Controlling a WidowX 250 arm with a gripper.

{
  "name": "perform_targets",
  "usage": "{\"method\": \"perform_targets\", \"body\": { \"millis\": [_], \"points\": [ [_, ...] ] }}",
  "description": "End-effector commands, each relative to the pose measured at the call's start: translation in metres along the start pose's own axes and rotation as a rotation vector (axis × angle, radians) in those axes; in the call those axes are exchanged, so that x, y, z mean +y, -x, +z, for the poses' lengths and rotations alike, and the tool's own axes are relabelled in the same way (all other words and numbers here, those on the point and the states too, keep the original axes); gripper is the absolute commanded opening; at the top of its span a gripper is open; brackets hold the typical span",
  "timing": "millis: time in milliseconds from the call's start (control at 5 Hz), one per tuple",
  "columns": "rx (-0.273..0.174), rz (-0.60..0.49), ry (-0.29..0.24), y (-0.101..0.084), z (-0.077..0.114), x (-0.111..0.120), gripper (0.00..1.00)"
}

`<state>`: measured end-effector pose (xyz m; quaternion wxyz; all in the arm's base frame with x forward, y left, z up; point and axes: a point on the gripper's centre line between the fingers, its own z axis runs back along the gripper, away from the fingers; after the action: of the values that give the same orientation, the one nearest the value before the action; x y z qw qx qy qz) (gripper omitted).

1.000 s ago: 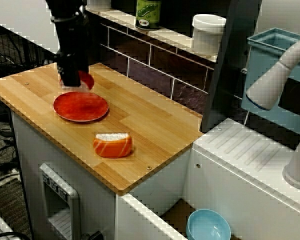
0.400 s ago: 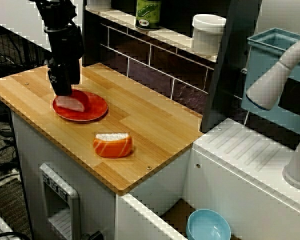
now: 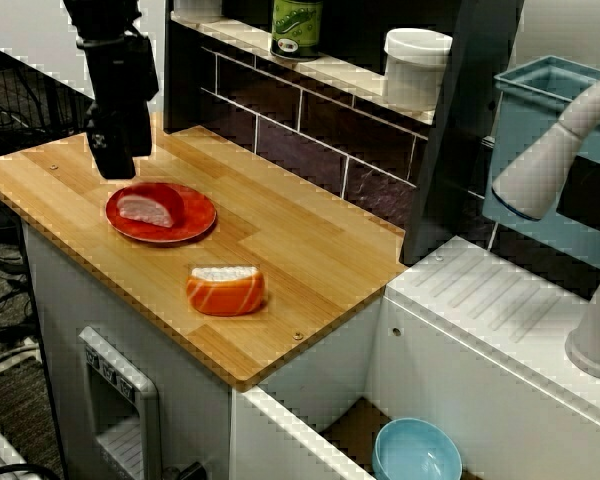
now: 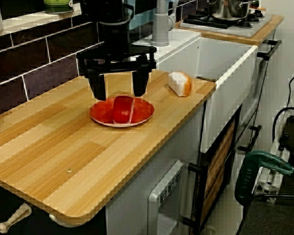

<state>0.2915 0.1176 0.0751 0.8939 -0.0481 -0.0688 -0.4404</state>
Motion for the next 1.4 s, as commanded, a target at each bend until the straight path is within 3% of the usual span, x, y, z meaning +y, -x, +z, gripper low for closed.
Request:
{"method": "perform_targets", "body": {
  "millis": [0, 600, 800, 1000, 1200],
  "points": [
    [0.007, -0.038, -0.084, 0.034, 0.02, 0.016, 1.0],
    [0.077, -0.044, -0.087, 0.079, -0.019, 0.01, 1.0],
    [0.086, -0.04, -0.083, 0.08, -0.028, 0.004, 1.0],
    [0.069, -0.016, -0.073, 0.076, -0.028, 0.006, 0.0],
    [0.061, 0.01, -0.044, 0.073, -0.025, 0.014, 0.0]
  ]
}}
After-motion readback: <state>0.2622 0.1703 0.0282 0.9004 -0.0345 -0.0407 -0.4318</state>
